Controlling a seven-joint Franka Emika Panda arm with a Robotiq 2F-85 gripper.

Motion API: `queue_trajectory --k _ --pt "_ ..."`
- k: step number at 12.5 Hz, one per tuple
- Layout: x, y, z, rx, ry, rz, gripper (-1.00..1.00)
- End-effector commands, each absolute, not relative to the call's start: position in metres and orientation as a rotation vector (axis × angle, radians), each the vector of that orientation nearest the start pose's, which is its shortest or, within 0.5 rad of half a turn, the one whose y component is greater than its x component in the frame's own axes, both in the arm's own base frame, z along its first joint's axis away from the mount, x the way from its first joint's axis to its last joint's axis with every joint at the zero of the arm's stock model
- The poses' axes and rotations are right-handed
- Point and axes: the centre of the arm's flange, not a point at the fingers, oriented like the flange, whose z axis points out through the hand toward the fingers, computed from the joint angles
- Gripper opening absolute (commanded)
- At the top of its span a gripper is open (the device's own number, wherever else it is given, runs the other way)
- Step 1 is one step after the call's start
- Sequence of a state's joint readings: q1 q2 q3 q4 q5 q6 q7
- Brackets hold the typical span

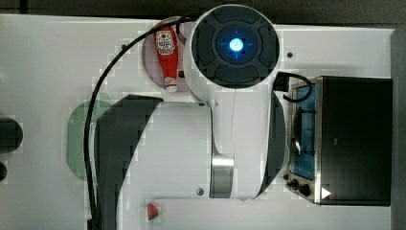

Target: Drag strainer left to right.

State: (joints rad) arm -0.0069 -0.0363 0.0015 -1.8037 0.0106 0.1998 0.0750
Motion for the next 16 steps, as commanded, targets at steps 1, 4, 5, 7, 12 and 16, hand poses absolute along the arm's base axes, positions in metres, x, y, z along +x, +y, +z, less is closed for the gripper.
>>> queue_trajectory --k 1,4,5,7,12,16 --pt "0.401 -0.008 0.637 -2.751 1.526 -0.03 0.6" --pt "0.403 0.01 0.633 -2.784 1.485 -0.025 1.0" --pt "0.404 0.027 0.631 -2.819 1.444 -0.026 1.0" --pt "0.406 0.074 0.621 -2.913 1.331 -0.038 1.0" --pt "0.414 0.2 0.578 -3.053 1.084 -0.134 1.0" --pt "0.417 0.277 0.496 -2.972 1.339 -0.066 1.0"
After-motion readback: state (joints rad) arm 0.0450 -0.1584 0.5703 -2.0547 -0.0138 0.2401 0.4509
